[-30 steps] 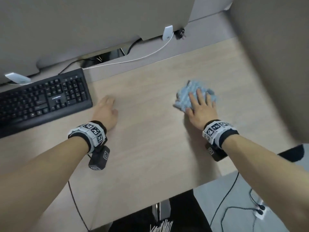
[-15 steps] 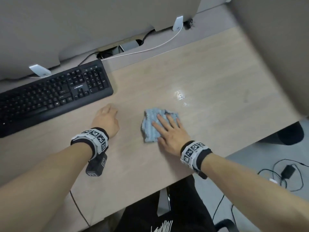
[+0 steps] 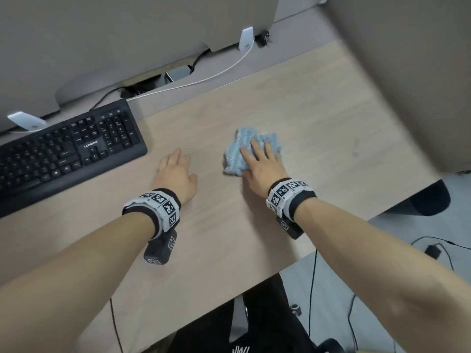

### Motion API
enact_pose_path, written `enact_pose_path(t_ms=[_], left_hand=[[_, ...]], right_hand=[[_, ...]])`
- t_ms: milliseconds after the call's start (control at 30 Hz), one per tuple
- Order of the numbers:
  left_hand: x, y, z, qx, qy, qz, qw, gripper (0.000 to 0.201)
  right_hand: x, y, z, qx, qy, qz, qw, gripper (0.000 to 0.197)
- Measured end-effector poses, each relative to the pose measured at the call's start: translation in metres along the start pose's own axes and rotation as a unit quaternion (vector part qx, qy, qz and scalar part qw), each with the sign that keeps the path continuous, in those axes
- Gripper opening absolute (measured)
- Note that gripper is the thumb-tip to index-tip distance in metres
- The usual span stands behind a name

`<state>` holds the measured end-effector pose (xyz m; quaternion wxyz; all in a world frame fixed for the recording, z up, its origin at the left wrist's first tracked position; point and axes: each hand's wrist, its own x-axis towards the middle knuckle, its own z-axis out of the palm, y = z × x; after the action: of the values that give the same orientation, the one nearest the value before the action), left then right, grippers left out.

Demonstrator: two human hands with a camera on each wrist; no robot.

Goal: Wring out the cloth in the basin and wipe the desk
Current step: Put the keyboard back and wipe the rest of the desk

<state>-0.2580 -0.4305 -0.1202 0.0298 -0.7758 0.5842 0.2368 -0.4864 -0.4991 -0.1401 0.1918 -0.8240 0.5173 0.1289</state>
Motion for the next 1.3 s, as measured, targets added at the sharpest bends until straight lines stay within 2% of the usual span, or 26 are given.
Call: enact_pose_path(t_ms=[133,233,300,433,500,667,733,767,867,933,1000,1067,1167,1233,1300], left_hand=[[0.02,0.029,0.003,0.002,0.002,0.0,1.0,0.059],[0.033,0.045,0.006,0.024,-0.001,0.002,1.0,0.06],[0.036,0.058,0.005,0.039,-0.004,0.002,0.999,0.06],[0.035,0.089,0.005,0.05,-0.021,0.023,0.998,0.06],[0.036,0.098,0.005,0.057,-0.027,0.028,0.998,0.059],[0.044,0.126,0.005,0.06,-0.035,0.056,0.996,0.058],[0.047,0.132,0.007,0.062,-0.038,0.068,0.995,0.058],[0.047,0.132,0.009,0.065,-0.039,0.071,0.995,0.058],[0.048,0.129,0.012,0.077,-0.04,0.067,0.994,0.059],[0.051,0.123,0.013,0.074,-0.044,0.049,0.995,0.058],[0.056,0.118,0.014,0.065,-0.047,0.035,0.996,0.057],[0.061,0.118,0.014,0.05,-0.043,0.025,0.997,0.055],[0.069,0.129,0.012,0.058,-0.034,-0.011,0.998,0.054],[0.074,0.141,0.01,0.064,-0.043,-0.046,0.996,0.054],[0.079,0.155,0.009,0.064,-0.066,-0.089,0.992,0.059]], right_hand=[[0.046,0.047,-0.02,0.004,0.031,0.02,0.999,0.063],[0.073,0.093,-0.034,0.035,0.058,0.102,0.992,0.066],[0.071,0.124,-0.038,0.049,0.065,0.159,0.984,0.067],[0.016,0.174,-0.032,0.049,0.1,0.249,0.962,0.066],[-0.018,0.195,-0.022,0.041,0.093,0.29,0.952,0.064],[-0.094,0.24,-0.015,0.072,0.077,0.421,0.901,0.052],[-0.099,0.241,-0.02,0.089,0.101,0.408,0.903,0.042],[-0.095,0.236,-0.024,0.089,0.128,0.379,0.912,0.039],[-0.071,0.183,-0.028,0.058,0.154,0.22,0.962,0.048],[-0.054,0.127,-0.017,0.034,0.106,0.102,0.988,0.059],[-0.043,0.081,-0.002,0.007,0.03,0.029,0.999,0.066],[-0.032,0.068,0.006,0.007,0.009,0.015,1.0,0.067],[-0.017,0.103,0.001,0.032,0.035,0.031,0.998,0.065],[-0.013,0.141,-0.008,0.045,0.042,0.09,0.994,0.065],[-0.016,0.184,-0.014,0.053,0.057,0.185,0.98,0.067]])
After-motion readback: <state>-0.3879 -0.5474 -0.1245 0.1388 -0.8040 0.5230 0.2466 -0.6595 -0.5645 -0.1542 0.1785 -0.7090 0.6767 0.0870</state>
